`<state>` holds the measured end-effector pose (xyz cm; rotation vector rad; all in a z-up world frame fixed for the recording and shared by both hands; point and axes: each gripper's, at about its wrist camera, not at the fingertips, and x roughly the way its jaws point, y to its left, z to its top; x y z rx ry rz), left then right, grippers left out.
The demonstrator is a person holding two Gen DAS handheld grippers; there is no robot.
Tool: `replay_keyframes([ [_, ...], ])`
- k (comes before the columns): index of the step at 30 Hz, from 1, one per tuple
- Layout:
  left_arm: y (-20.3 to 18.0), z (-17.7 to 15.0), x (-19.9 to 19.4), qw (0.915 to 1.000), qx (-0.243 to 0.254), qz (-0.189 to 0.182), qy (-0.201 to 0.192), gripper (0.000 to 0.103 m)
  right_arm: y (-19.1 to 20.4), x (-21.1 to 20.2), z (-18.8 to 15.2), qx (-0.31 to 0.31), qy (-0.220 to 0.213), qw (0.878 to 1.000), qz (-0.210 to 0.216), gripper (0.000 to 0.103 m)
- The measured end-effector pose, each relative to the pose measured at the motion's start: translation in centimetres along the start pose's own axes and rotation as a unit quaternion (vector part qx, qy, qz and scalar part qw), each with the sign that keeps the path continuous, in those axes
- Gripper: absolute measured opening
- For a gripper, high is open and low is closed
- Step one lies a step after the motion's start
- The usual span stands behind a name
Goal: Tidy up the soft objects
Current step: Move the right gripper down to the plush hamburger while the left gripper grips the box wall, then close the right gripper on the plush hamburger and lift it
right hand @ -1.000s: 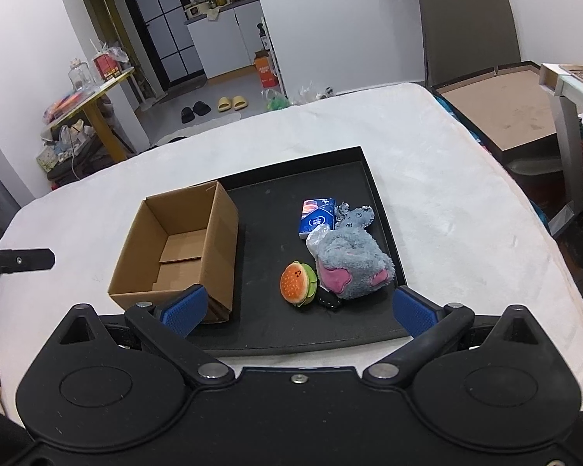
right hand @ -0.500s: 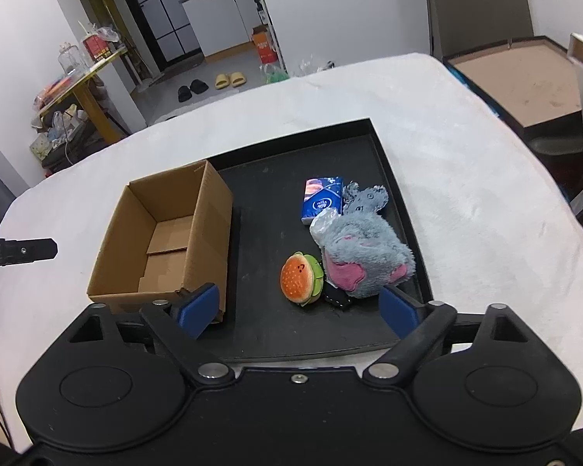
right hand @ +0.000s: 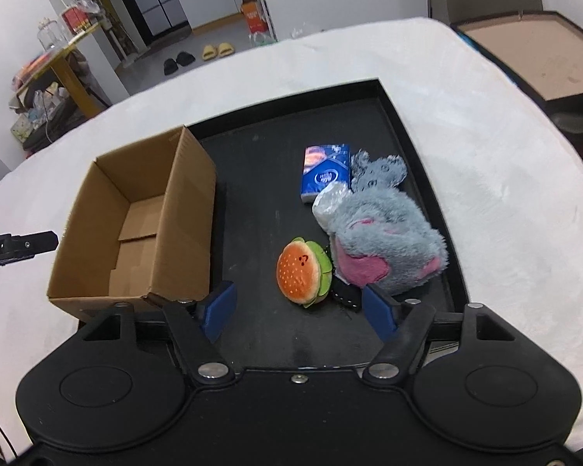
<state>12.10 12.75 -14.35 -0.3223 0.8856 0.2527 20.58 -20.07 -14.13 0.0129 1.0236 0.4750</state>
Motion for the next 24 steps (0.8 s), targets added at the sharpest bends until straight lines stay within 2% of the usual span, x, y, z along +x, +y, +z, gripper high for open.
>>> replay_keyframes([
  [13, 1.3, -0.3, 2.2, 0.9993, -0.030, -0.016, 0.018, 0.057, 1.8, 5.3, -0.5, -0.032, 0.027, 0.998, -0.036, 0.059],
  [17, 1.2, -0.5, 2.9, 0.9990, -0.034, -0.013, 0.024, 0.047, 2.3, 6.2, -0.6, -0.049, 0.025, 0.997, -0.055, 0.056],
  [19, 1.3, -0.7, 3.2, 0.9986, -0.043, -0.010, 0.028, 0.039, 2.4, 6.8, -0.8, -0.054, 0.028, 0.996, -0.062, 0.051],
  [21, 1.4, -0.9, 3.5, 0.9979, -0.052, -0.010, 0.037, 0.023, 2.3, 7.5, -0.9, -0.054, 0.036, 0.996, -0.069, 0.032],
  [22, 1.4, -1.0, 3.5, 0.9978, -0.055, -0.010, 0.037, 0.020, 2.2, 7.8, -1.0, -0.053, 0.038, 0.995, -0.072, 0.027],
  [23, 1.5, -1.1, 3.5, 0.9977, -0.057, -0.006, 0.036, 0.015, 2.2, 8.0, -0.9, -0.051, 0.037, 0.995, -0.072, 0.019],
  [24, 1.6, -1.2, 3.4, 0.9977, -0.060, -0.002, 0.034, 0.014, 2.1, 8.0, -1.0, -0.048, 0.035, 0.996, -0.071, 0.016],
])
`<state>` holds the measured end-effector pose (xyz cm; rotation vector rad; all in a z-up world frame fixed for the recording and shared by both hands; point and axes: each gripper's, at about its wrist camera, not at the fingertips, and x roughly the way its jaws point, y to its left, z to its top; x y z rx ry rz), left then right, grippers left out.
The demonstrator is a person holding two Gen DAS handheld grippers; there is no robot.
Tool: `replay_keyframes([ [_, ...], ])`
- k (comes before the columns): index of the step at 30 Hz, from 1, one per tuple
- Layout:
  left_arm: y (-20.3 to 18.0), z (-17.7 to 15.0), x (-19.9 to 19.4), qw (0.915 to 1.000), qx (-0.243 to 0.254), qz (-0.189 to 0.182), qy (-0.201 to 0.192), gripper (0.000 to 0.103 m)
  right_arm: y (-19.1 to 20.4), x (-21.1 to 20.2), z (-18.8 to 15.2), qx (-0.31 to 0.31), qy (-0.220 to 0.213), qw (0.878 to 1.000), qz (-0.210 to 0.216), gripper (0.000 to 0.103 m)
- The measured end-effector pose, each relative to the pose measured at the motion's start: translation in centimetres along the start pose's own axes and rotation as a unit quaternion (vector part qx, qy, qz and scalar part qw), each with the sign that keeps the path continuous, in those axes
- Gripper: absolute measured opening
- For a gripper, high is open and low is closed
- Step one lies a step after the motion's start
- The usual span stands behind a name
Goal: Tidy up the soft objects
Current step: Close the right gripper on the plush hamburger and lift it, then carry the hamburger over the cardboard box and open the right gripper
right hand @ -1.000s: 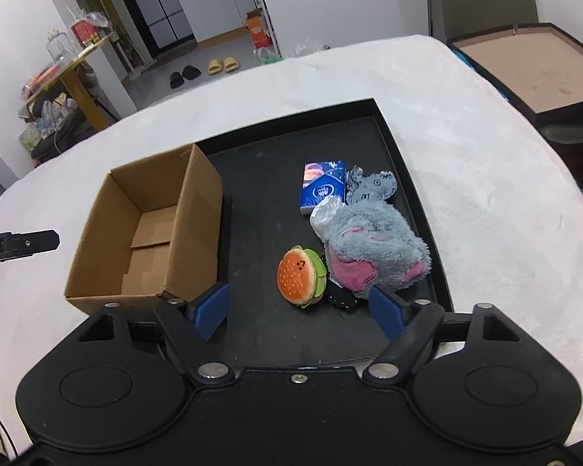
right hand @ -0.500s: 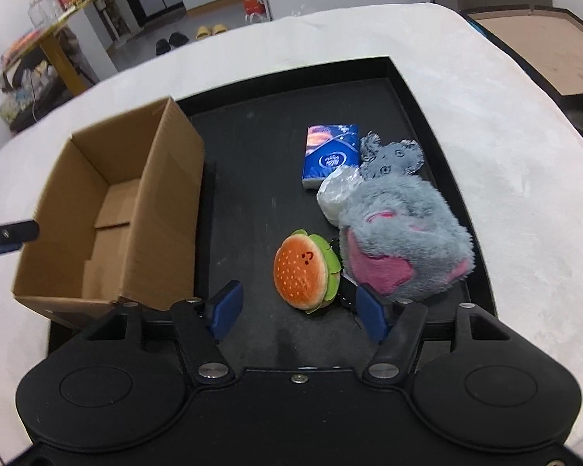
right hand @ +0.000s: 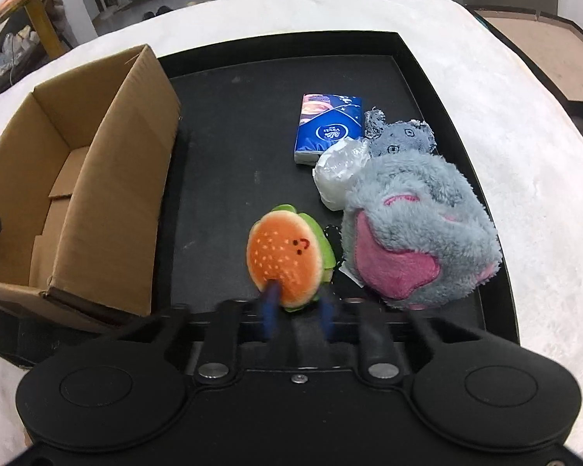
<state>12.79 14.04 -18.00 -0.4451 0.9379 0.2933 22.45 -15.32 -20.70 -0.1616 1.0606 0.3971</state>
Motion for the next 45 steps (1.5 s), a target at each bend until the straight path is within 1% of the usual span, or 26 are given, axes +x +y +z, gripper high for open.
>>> replay_keyframes([
  [3, 0.2, -0.2, -0.2, 0.9999, -0.011, 0.008, -0.004, 0.013, -0.1, -0.5, -0.1, 0.001, -0.009, 1.000, 0.002, 0.009],
  [9, -0.4, -0.3, -0.5, 0.9998, -0.008, 0.016, -0.008, 0.013, -0.1, -1.9, -0.1, 0.005, -0.021, 1.000, 0.008, 0.006],
  [14, -0.4, -0.1, -0.6, 0.9997, -0.015, 0.017, -0.004, 0.014, -0.1, -3.5, 0.3, 0.004, -0.037, 0.999, 0.014, 0.005],
  [20, -0.4, 0.1, -0.5, 0.9997, -0.017, 0.015, 0.001, 0.014, 0.5, -5.3, 1.5, -0.002, -0.064, 0.998, 0.021, 0.005],
  [24, -0.6, 0.3, -0.5, 0.9998, -0.013, 0.014, 0.001, 0.014, 0.8, -6.6, 2.5, 0.008, -0.076, 0.996, 0.042, 0.005],
  [31, -0.2, 0.2, -0.5, 0.9999, -0.014, 0.005, -0.001, 0.015, 2.8, -9.0, 4.1, -0.005, -0.107, 0.992, 0.067, 0.005],
  [34, -0.1, 0.1, -0.5, 0.9999, -0.014, 0.002, 0.001, 0.015, 3.9, -9.8, 4.8, -0.012, -0.125, 0.989, 0.071, 0.005],
  [38, 0.1, 0.2, -0.6, 0.9998, -0.018, -0.005, 0.003, 0.015, 5.0, -9.9, 5.7, -0.019, -0.135, 0.987, 0.083, 0.005],
  [45, 0.5, 0.4, -0.7, 0.9996, -0.018, -0.019, 0.007, 0.016, 6.9, -9.3, 6.5, -0.026, -0.135, 0.985, 0.104, 0.005],
])
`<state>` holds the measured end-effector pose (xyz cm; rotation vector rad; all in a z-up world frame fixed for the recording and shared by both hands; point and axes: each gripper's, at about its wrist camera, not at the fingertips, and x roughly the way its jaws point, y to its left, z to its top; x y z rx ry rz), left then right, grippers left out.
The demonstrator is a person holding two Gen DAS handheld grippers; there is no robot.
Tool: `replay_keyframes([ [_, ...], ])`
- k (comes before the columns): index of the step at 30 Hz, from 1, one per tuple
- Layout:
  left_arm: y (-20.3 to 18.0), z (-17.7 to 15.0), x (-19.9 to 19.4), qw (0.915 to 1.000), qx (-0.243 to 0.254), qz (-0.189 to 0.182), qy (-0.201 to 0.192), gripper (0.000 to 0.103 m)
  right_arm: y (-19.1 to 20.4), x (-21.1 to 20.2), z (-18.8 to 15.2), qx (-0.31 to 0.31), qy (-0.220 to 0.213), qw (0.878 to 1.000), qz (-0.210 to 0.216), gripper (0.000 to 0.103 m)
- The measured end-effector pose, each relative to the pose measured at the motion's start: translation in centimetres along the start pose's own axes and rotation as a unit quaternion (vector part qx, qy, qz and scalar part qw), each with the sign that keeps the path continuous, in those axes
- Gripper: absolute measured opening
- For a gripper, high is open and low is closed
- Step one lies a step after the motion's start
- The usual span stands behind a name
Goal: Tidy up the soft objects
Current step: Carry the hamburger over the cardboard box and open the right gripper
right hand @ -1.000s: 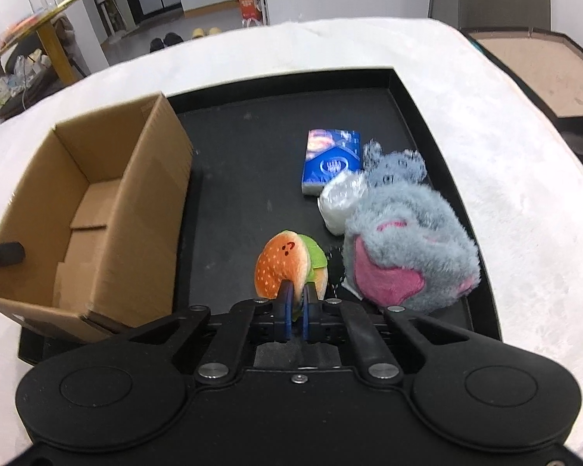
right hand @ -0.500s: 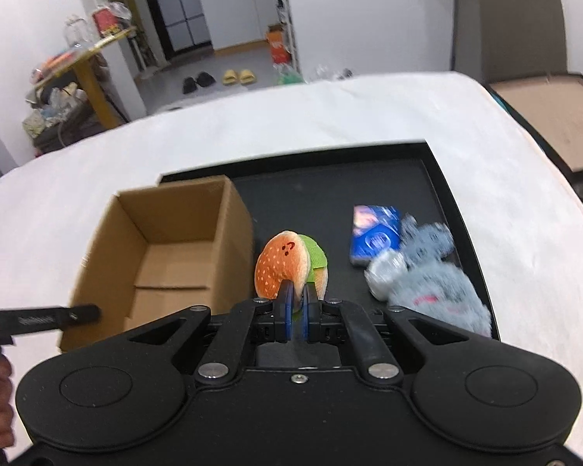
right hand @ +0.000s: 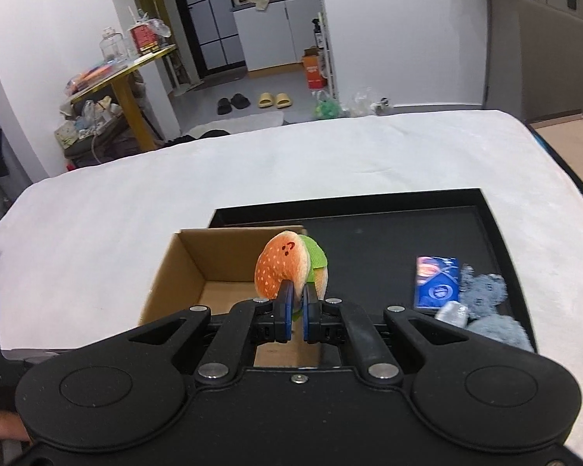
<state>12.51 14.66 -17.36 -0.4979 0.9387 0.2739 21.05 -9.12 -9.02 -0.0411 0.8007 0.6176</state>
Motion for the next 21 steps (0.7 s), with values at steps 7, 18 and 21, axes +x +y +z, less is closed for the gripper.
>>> replay_keyframes([
  [7, 0.5, 0.3, 0.1, 0.9999, -0.008, -0.013, 0.008, 0.016, 2.1, 1.5, 0.5, -0.012, 0.006, 1.000, 0.021, 0.005],
  [18, 0.7, 0.5, 0.1, 0.9996, -0.017, -0.016, 0.012, 0.016, 4.9, 4.0, 0.5, -0.020, 0.019, 0.998, 0.057, 0.006],
  [21, 0.7, 0.5, 0.1, 0.9996, -0.018, -0.016, 0.012, 0.016, 5.7, 5.5, 0.3, -0.018, 0.036, 0.996, 0.074, 0.017],
])
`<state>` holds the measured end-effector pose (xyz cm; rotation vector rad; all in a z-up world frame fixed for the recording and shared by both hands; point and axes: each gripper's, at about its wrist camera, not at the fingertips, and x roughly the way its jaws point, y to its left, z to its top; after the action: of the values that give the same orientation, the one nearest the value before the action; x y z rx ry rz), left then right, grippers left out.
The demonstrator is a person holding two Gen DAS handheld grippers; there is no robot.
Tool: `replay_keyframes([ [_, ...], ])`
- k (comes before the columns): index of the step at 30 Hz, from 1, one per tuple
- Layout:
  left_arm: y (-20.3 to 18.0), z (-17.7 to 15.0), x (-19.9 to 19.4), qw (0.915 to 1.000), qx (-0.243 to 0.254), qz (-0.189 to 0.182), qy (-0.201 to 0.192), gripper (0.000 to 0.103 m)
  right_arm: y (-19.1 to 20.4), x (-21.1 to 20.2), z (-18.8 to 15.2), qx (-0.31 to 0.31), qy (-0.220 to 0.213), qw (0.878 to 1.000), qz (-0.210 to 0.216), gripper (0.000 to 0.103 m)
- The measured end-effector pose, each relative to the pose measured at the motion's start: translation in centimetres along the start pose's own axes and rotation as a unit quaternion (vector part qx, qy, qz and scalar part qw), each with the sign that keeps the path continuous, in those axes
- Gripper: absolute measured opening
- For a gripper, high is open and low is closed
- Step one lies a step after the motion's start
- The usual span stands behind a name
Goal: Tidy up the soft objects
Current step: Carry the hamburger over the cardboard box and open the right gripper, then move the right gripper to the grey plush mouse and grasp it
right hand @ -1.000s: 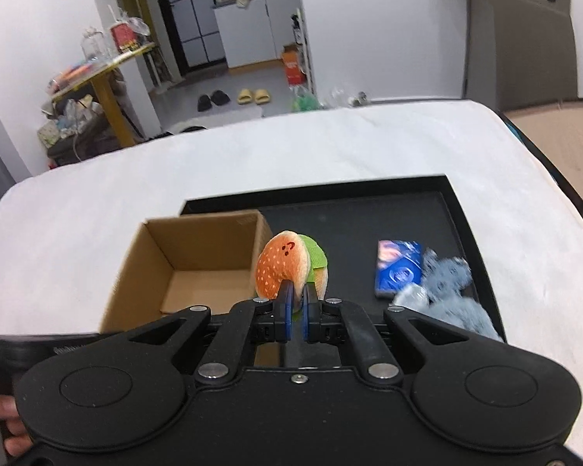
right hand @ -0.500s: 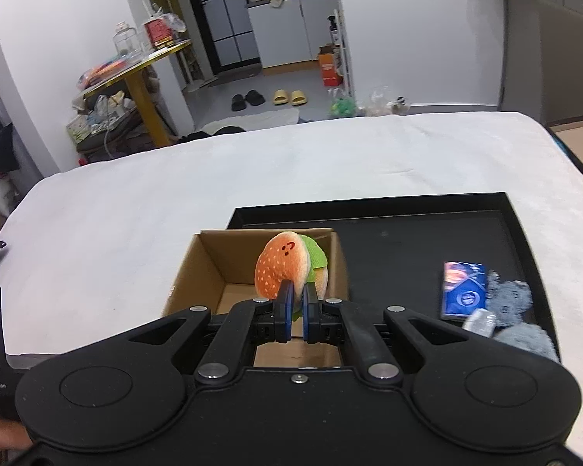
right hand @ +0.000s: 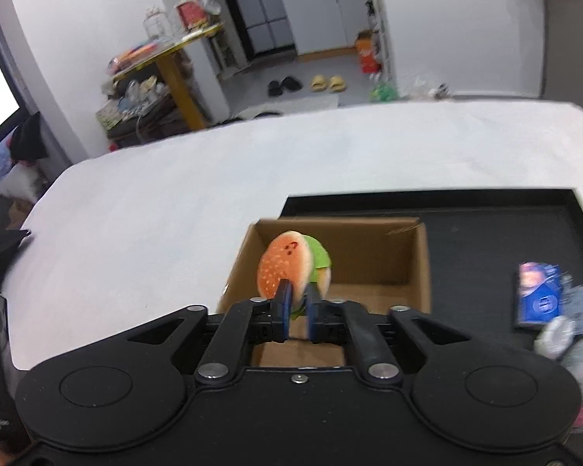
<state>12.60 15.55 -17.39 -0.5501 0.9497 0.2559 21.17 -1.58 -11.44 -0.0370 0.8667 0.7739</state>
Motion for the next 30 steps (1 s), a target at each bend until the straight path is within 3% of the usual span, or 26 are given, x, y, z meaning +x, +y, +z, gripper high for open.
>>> replay_keyframes([
  [3, 0.0, 0.1, 0.0, 1.0000, -0.001, 0.001, 0.000, 0.016, -0.5, 1.7, -0.7, 0.012, 0.038, 0.999, -0.005, 0.023],
  [7, 0.1, 0.0, -0.2, 1.0000, -0.004, 0.000, -0.001, 0.016, -1.0, 1.2, -1.5, 0.020, 0.045, 0.999, -0.004, 0.024],
  [17, -1.7, -0.1, -0.8, 0.9994, 0.022, 0.023, -0.013, 0.017, -3.0, -1.7, -1.8, 0.036, 0.031, 0.999, -0.015, 0.024],
  [20, -1.9, -0.1, -1.0, 0.9992, 0.021, 0.029, -0.016, 0.017, -3.7, -2.7, -1.9, 0.036, 0.020, 0.999, -0.024, 0.030],
  [22, -2.1, 0.1, -1.0, 0.9990, 0.024, 0.033, -0.018, 0.020, -4.2, -3.3, -2.0, 0.036, 0.016, 0.999, -0.028, 0.031],
  [28, -2.9, 0.2, -1.2, 0.9984, 0.028, 0.043, -0.023, 0.039, -6.1, -4.5, -2.2, 0.045, 0.009, 0.998, -0.041, 0.033],
  [30, -3.2, 0.3, -1.2, 0.9981, 0.029, 0.047, -0.025, 0.048, -6.9, -4.9, -2.4, 0.047, 0.005, 0.998, -0.050, 0.041],
])
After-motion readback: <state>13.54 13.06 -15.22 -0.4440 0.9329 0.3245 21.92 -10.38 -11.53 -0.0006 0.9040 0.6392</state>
